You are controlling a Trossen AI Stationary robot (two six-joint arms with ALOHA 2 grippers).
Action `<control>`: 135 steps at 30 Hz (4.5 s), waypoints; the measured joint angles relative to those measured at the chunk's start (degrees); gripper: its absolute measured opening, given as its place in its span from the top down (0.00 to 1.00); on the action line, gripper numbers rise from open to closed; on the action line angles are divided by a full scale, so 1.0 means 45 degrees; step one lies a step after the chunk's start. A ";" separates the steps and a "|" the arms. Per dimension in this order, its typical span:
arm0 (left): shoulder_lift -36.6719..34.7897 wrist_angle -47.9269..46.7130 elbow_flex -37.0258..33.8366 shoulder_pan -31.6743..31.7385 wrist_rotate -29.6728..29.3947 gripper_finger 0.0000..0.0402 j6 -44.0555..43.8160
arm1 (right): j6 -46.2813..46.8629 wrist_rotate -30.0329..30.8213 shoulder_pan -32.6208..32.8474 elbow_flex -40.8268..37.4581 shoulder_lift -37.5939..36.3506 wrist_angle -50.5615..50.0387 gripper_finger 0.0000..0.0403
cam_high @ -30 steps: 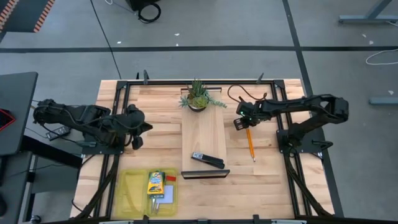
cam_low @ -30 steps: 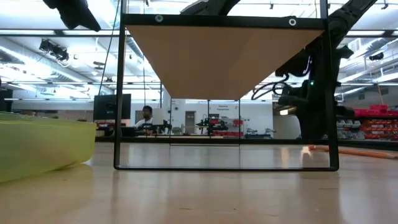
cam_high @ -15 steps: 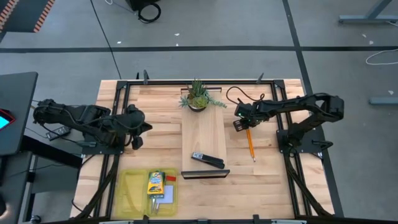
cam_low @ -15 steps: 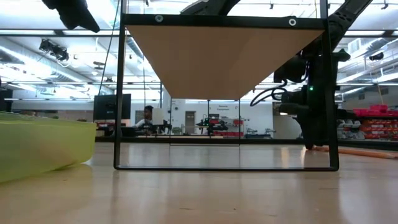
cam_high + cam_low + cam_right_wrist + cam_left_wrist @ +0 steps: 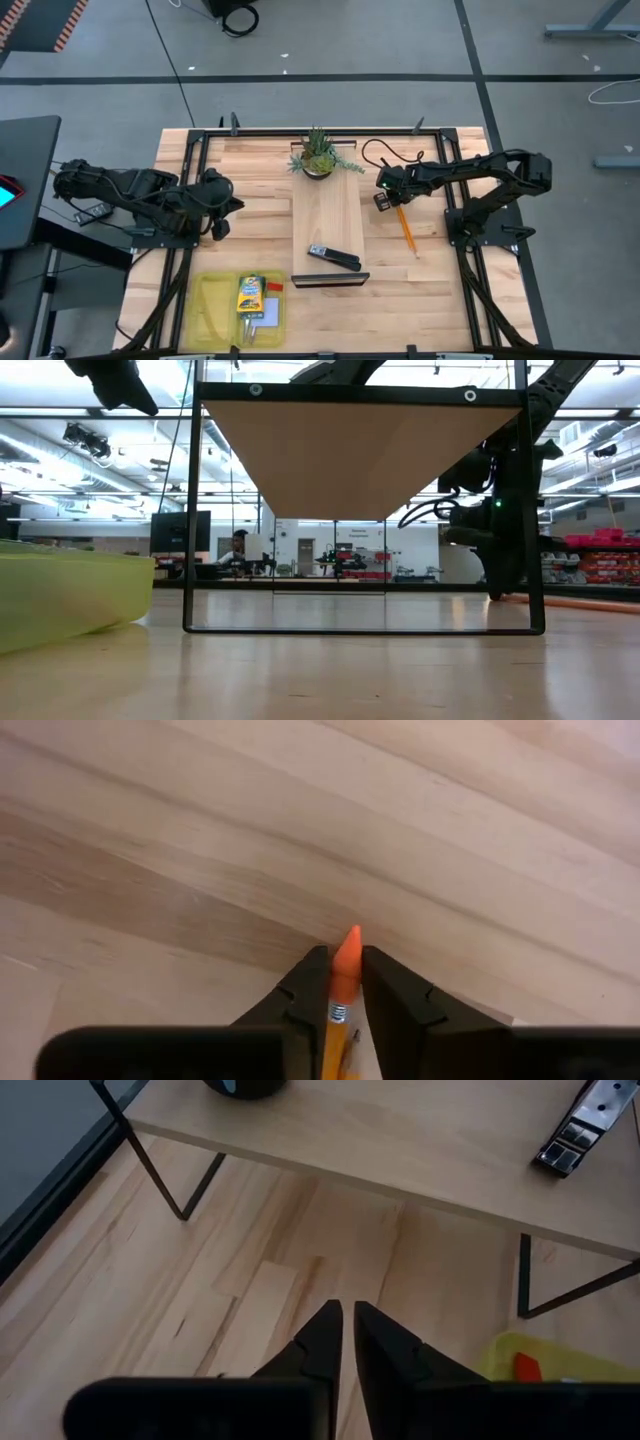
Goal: Pack school essentials
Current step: Put the pencil with the pencil top eraser into the supply box
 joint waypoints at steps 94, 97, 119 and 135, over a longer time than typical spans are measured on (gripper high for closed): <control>0.7247 1.7368 0.0013 0.2901 0.1762 0.59 -0.0903 | -0.7598 -0.0460 0.3610 0.7305 -0.1345 0.9958 0.88; 0.7261 1.7417 0.0005 0.2921 0.1758 0.62 -0.1117 | -0.7776 -0.0464 0.3643 0.7305 -0.1232 1.0108 0.88; 0.7257 1.7459 0.0005 0.3026 0.1807 0.93 -0.1615 | -0.8540 -0.0436 0.3701 0.7305 -0.1151 1.0133 0.83; 0.7257 1.7422 0.0005 0.3036 0.1700 0.92 -0.1410 | -0.8250 -0.0618 0.3711 0.7305 -0.1156 0.9412 0.56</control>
